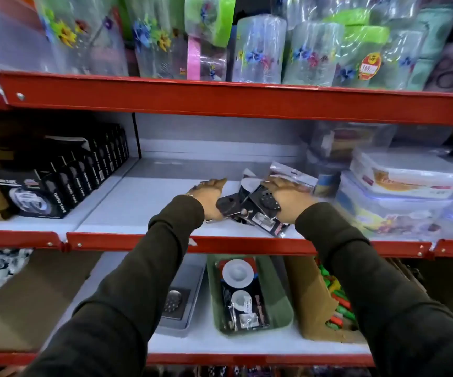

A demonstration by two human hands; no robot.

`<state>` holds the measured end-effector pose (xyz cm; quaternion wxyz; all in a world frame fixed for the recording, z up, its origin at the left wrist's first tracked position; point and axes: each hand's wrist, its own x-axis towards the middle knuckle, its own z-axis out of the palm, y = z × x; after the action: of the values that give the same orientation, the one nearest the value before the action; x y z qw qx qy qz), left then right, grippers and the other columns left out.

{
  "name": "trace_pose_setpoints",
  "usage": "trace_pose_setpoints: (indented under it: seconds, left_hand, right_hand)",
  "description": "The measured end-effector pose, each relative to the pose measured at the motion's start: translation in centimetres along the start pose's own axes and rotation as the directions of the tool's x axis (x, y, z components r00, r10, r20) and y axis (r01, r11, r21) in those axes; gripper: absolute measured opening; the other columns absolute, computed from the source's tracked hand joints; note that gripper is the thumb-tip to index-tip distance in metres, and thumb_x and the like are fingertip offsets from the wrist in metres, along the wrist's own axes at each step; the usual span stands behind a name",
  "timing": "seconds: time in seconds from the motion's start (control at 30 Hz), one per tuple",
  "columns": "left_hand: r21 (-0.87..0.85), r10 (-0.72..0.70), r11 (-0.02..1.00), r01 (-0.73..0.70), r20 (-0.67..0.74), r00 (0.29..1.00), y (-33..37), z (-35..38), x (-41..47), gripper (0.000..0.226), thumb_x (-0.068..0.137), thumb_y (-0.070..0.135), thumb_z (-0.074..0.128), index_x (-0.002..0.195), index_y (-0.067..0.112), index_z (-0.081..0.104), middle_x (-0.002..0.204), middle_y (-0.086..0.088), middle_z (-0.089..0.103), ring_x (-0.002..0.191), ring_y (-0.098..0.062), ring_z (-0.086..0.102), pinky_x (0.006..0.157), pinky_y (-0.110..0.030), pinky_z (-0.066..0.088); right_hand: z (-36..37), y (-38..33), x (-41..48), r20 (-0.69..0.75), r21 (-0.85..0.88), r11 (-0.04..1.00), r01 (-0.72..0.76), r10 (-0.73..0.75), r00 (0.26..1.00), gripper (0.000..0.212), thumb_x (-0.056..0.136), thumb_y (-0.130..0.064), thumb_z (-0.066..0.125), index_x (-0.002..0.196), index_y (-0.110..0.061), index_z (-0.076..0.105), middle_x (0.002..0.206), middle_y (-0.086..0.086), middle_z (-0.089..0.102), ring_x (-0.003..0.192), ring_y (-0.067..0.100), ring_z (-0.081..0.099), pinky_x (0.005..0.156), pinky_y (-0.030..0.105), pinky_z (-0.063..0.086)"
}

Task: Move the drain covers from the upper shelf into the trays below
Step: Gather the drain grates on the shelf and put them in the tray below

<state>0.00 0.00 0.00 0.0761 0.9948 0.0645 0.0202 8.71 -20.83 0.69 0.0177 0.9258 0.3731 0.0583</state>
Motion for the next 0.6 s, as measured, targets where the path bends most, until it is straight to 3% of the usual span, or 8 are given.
trace_pose_setpoints:
  seconds: [0.1, 0.2, 0.27, 0.37, 0.5, 0.6]
  left_hand:
    - [0.025, -0.091, 0.996, 0.088, 0.192, 0.977, -0.4, 0.5, 2.4, 0.112, 0.078, 0.029, 0.075, 0.160, 0.017, -0.001, 0.168, -0.009, 0.008, 0.155, -0.027, 0.015, 0.125, -0.040, 0.022]
    - [-0.014, -0.159, 0.985, 0.174, 0.334, 0.929, -1.0, 1.0, 5.0, 0.113, 0.076, 0.035, 0.078, 0.160, 0.017, 0.004, 0.168, -0.007, 0.008, 0.154, -0.027, 0.018, 0.125, -0.038, 0.025]
    - [-0.069, -0.137, 0.983, 0.169, 0.339, 0.931, -1.3, 1.2, 6.3, 0.116, 0.073, 0.034, 0.082, 0.160, 0.020, 0.005, 0.168, -0.003, 0.010, 0.154, -0.025, 0.018, 0.125, -0.038, 0.025]
    - [-0.134, -0.122, 0.975, 0.177, 0.343, 0.931, -1.6, 1.3, 7.4, 0.114, 0.069, 0.036, 0.086, 0.158, 0.025, 0.015, 0.164, 0.003, 0.027, 0.149, -0.024, 0.030, 0.120, -0.035, 0.032]
    - [-0.174, -0.111, 0.969, 0.175, 0.325, 0.939, -2.1, 1.4, 8.0, 0.097, 0.059, 0.039, 0.091, 0.143, 0.028, 0.044, 0.147, 0.003, 0.050, 0.131, -0.023, 0.051, 0.109, -0.034, 0.043]
    - [-0.177, -0.115, 0.970, 0.166, 0.269, 0.956, -4.0, 0.5, 7.8, 0.092, 0.055, 0.038, 0.093, 0.136, 0.028, 0.051, 0.139, 0.005, 0.055, 0.123, -0.020, 0.056, 0.102, -0.028, 0.045]
  right_hand:
    - [0.5, 1.3, 2.0, 0.138, -0.014, 1.000, 0.023, -0.021, 0.990, 0.093, 0.080, -0.003, 0.063, 0.158, -0.022, 0.015, 0.166, 0.003, 0.014, 0.154, 0.026, 0.016, 0.125, 0.043, 0.020]
    - [0.9, 3.0, 4.3, 0.254, 0.041, 0.998, 0.038, -0.047, 0.966, 0.094, 0.076, -0.002, 0.067, 0.155, -0.026, 0.023, 0.160, 0.004, 0.029, 0.147, 0.027, 0.031, 0.120, 0.037, 0.032]
    - [1.1, 4.0, 5.4, 0.249, 0.069, 0.996, 0.064, -0.080, 0.965, 0.090, 0.071, -0.004, 0.069, 0.149, -0.031, 0.034, 0.151, 0.002, 0.042, 0.137, 0.027, 0.044, 0.113, 0.035, 0.041]
    - [1.2, 4.9, 6.7, 0.254, 0.037, 0.992, 0.118, -0.124, 0.959, 0.097, 0.060, -0.012, 0.077, 0.146, -0.032, 0.037, 0.143, -0.002, 0.044, 0.129, 0.025, 0.049, 0.098, 0.026, 0.042]
    - [0.6, 4.9, 7.9, 0.335, 0.007, 0.991, 0.132, -0.127, 0.934, 0.106, 0.052, -0.017, 0.088, 0.145, -0.027, 0.038, 0.139, -0.004, 0.039, 0.122, 0.024, 0.052, 0.097, 0.035, 0.051]
    - [0.1, 4.8, 8.3, 0.353, 0.003, 0.996, 0.085, -0.080, 0.932, 0.103, 0.051, -0.028, 0.091, 0.141, -0.027, 0.041, 0.141, -0.003, 0.041, 0.121, 0.025, 0.050, 0.095, 0.029, 0.046]
